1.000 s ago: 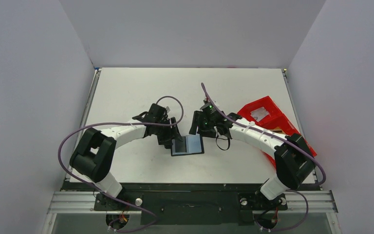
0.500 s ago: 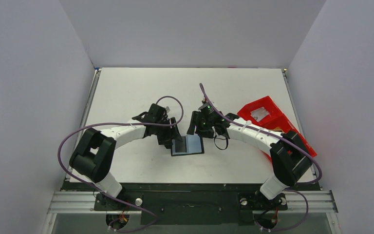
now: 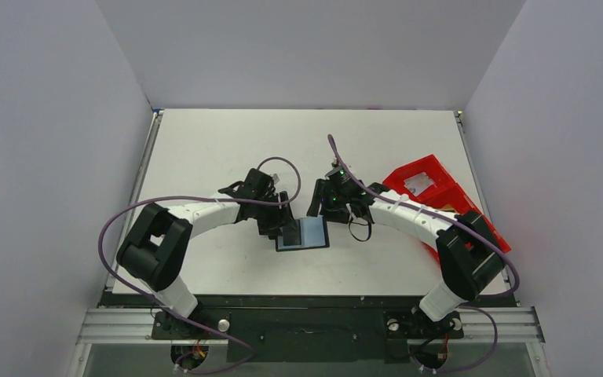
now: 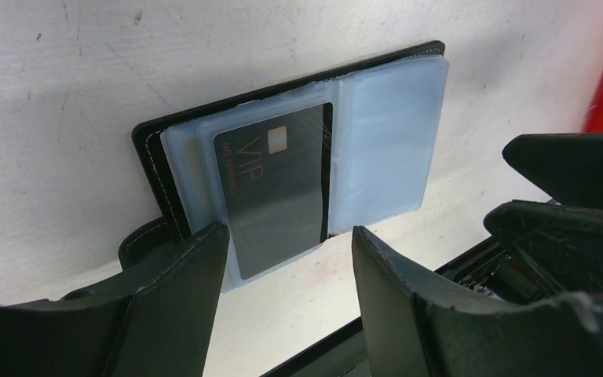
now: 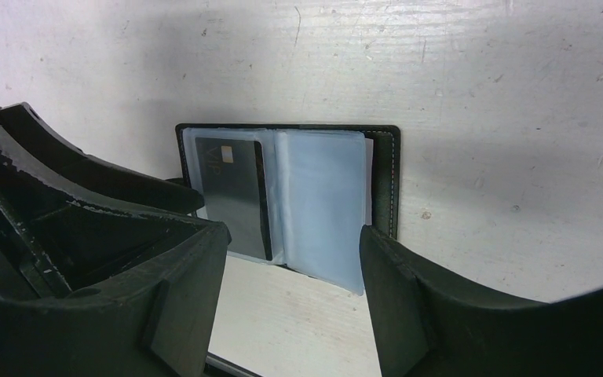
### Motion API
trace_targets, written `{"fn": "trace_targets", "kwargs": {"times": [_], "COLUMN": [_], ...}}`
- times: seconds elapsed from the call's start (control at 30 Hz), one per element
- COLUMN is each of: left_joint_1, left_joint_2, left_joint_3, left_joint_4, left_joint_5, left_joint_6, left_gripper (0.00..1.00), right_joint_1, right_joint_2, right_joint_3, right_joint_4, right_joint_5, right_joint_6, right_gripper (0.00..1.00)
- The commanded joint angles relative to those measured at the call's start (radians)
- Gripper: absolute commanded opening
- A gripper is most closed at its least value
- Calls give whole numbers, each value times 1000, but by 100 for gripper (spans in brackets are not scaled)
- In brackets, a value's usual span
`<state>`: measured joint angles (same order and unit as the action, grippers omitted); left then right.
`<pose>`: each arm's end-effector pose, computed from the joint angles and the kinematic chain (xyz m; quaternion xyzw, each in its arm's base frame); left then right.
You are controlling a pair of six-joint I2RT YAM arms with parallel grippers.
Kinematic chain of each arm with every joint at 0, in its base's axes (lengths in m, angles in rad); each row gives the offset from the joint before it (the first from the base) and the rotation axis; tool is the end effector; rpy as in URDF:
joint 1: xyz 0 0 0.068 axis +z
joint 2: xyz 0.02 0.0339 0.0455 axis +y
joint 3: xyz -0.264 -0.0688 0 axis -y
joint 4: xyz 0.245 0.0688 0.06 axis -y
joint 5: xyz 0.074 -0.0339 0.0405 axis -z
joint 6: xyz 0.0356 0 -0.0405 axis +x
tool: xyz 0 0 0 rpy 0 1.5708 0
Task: Take the credit cards out of the card holder
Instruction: Remove the credit card from the card holder.
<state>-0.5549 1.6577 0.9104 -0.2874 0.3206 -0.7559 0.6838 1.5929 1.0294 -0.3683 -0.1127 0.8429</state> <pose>0.2648 -0.1773 0.1613 -0.0534 0.9514 -0.2814 0.1135 0.2535 0.2117 0.2095 0.0577 0.9463 0.2554 0.1896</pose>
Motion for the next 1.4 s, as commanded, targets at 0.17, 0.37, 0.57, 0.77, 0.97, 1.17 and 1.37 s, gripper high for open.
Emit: {"fn": "trace_targets", "kwargs": {"times": [0.17, 0.37, 0.57, 0.77, 0.97, 1.17, 1.37], "left_joint_1": [-18, -25, -30, -30, -31, -32, -36], "left_joint_2": [43, 56, 61, 62, 62, 62, 67], "left_joint_3": [55, 63, 62, 62, 67, 71, 77], "left_joint_4": [41, 47, 52, 57, 54, 52, 50], "left_joint_5": [-5, -3, -5, -1, 0, 0, -2], "left_joint_6": [-8, -22, -37, -41, -43, -41, -41], "left_gripper": [57, 57, 57, 57, 56, 56, 56], "right_joint_1": [-5, -31, -69, -74, -67, -54, -45], "right_joint_2": [-61, -67, -57, -10, 47, 94, 130], "right_joint_3": [-5, -66, -150, -204, -230, -239, -244], "right_joint_4": [43, 128, 255, 408, 483, 516, 533], "right_joint_5": [-1, -86, -178, -245, -267, -266, -263], "right_joint_6": [7, 54, 119, 186, 226, 237, 245], "right_gripper": [58, 52, 45, 34, 30, 26, 23]}}
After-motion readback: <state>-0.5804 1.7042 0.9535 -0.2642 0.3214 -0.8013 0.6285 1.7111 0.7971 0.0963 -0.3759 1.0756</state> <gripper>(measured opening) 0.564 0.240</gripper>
